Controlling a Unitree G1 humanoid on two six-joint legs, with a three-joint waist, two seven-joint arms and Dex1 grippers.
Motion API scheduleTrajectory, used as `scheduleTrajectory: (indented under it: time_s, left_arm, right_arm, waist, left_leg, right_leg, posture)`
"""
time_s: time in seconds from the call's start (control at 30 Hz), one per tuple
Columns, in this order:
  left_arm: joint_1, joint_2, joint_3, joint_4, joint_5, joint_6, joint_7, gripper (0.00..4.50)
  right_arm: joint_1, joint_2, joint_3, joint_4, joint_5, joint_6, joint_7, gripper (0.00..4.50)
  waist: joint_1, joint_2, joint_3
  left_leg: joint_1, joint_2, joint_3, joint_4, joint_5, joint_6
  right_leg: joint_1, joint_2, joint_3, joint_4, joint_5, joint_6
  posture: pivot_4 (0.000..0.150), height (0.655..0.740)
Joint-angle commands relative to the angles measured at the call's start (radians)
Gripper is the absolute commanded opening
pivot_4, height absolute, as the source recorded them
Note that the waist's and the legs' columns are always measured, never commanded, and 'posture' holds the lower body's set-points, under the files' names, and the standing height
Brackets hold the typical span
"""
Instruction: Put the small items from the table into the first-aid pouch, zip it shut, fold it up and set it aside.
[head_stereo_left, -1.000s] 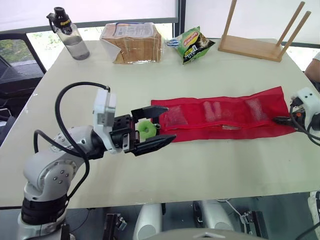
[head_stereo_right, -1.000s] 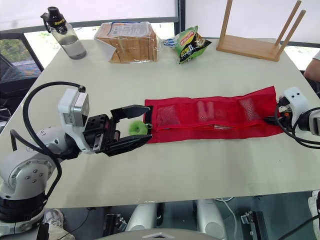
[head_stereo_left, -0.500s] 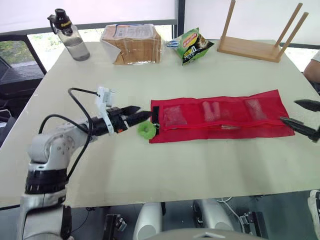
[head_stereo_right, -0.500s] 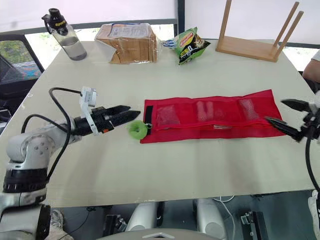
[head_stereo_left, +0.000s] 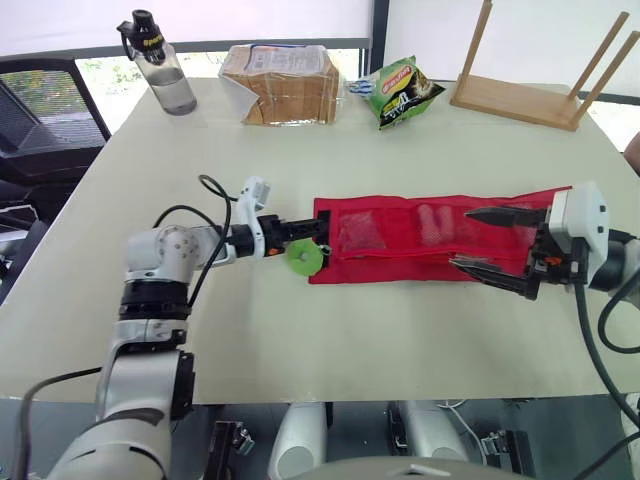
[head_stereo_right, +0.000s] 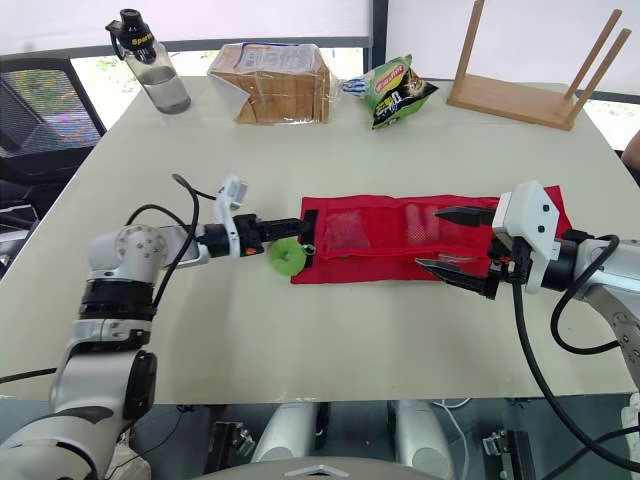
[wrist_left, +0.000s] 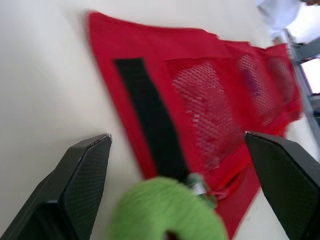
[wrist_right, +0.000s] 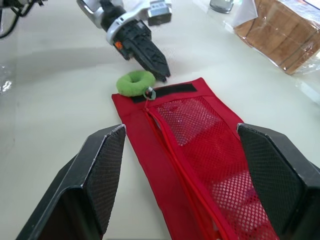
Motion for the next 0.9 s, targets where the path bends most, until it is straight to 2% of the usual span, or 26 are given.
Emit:
scheduleTrajectory:
  time_s: [0.03, 0.27, 0.3, 0.37, 0.43, 0.53, 0.6, 0.63, 0.73, 0.83, 0.9]
  left_arm:
    - [-0.045, -0.027, 0.084, 0.109, -0.030, 0.072, 0.011, 4.50]
    - [-0.067, -0.018, 0.163, 0.180, -0.026, 0.121, -0.027, 4.50]
    - [-0.067, -0.020, 0.163, 0.177, -0.024, 0.125, -0.033, 4.26]
    - [-0.071, -0.027, 0.157, 0.176, -0.019, 0.126, -0.048, 3.71]
    - [-0.079, -0.037, 0.147, 0.180, -0.012, 0.124, -0.062, 2.89]
    - [-0.084, -0.045, 0.118, 0.188, 0.018, 0.104, -0.074, 1.24]
    - [-0.087, -0.043, 0.110, 0.191, 0.053, 0.072, -0.052, 0.36]
    - [-0.090, -0.036, 0.107, 0.190, 0.070, 0.056, -0.042, 0.08]
    - [-0.086, -0.007, 0.101, 0.155, 0.079, 0.055, -0.070, 0.08]
    - [-0.085, -0.001, 0.083, 0.151, 0.118, 0.018, -0.052, 0.89]
    - [-0.102, -0.020, 0.071, 0.180, 0.166, -0.057, -0.010, 1.65]
  right_arm:
    - [0.007, 0.006, -0.005, -0.058, 0.014, -0.001, -0.022, 3.78]
    - [0.054, 0.022, 0.004, -0.095, 0.011, -0.006, -0.049, 3.78]
    - [0.057, 0.025, 0.006, -0.095, 0.010, -0.009, -0.051, 3.82]
    - [0.059, 0.031, 0.018, -0.088, -0.002, -0.018, -0.050, 3.84]
    - [0.052, 0.037, 0.029, -0.080, -0.007, -0.024, -0.049, 3.84]
    - [0.041, 0.045, 0.037, -0.072, -0.008, -0.025, -0.049, 3.84]
    - [0.042, 0.039, 0.038, -0.072, -0.014, -0.025, -0.049, 3.84]
    - [0.043, 0.038, 0.034, -0.074, -0.013, -0.024, -0.050, 3.84]
    - [0.052, 0.039, 0.016, -0.080, -0.002, -0.021, -0.053, 3.84]
    - [0.059, 0.039, 0.015, -0.076, -0.011, -0.033, -0.049, 3.84]
    - [0.053, 0.037, 0.012, -0.075, -0.005, -0.033, -0.046, 3.84]
  waist:
    - [-0.003, 0.000, 0.000]
    - [-0.020, 0.000, 0.000]
    - [-0.021, 0.000, 0.000]
    - [-0.021, 0.000, 0.000]
    - [-0.020, 0.000, 0.000]
    - [-0.019, 0.000, 0.000]
    - [-0.019, 0.000, 0.000]
    - [-0.020, 0.000, 0.000]
    - [-0.021, 0.000, 0.000]
    - [-0.022, 0.000, 0.000]
    - [-0.021, 0.000, 0.000]
  left_leg:
    - [0.000, 0.000, 0.000, 0.000, 0.000, 0.000]
    - [0.001, 0.000, -0.001, 0.000, 0.000, 0.000]
    - [0.001, 0.000, -0.001, 0.000, 0.000, 0.000]
    - [0.001, 0.000, -0.001, 0.000, 0.000, 0.000]
    - [0.000, 0.000, -0.001, 0.000, 0.000, 0.000]
    - [0.000, 0.000, -0.001, 0.000, 0.000, 0.000]
    - [0.000, 0.000, -0.001, 0.000, 0.000, 0.000]
    - [0.000, 0.000, -0.001, 0.000, 0.000, 0.000]
    - [0.001, 0.000, -0.001, 0.000, 0.000, 0.000]
    - [0.001, 0.000, -0.001, -0.001, 0.000, 0.000]
    - [0.001, 0.000, -0.001, -0.001, 0.000, 0.000]
  right_leg:
    - [0.000, 0.000, 0.000, 0.000, 0.000, 0.000]
    - [0.000, 0.000, 0.000, 0.002, 0.000, -0.001]
    - [0.000, 0.000, 0.000, 0.002, 0.000, -0.001]
    - [0.000, 0.000, 0.000, 0.002, 0.000, -0.001]
    - [0.000, 0.000, -0.001, 0.002, 0.000, -0.001]
    - [0.000, 0.000, -0.001, 0.002, 0.001, -0.001]
    - [0.000, 0.000, -0.001, 0.002, 0.001, -0.001]
    - [0.000, 0.000, -0.001, 0.002, 0.001, -0.001]
    - [0.000, 0.000, -0.001, 0.003, 0.001, -0.001]
    - [0.000, 0.000, 0.000, 0.003, 0.000, -0.001]
    - [0.000, 0.000, 0.000, 0.003, 0.001, -0.001]
  posture:
    - [0.150, 0.7400]
    - [0.150, 0.7400]
    - [0.150, 0.7400]
    - [0.150, 0.7400]
    - [0.150, 0.7400]
    - [0.150, 0.7400]
    - [0.150, 0.7400]
    - [0.150, 0.7400]
    - [0.150, 0.7400]
    - [0.150, 0.7400]
    - [0.150, 0.7400]
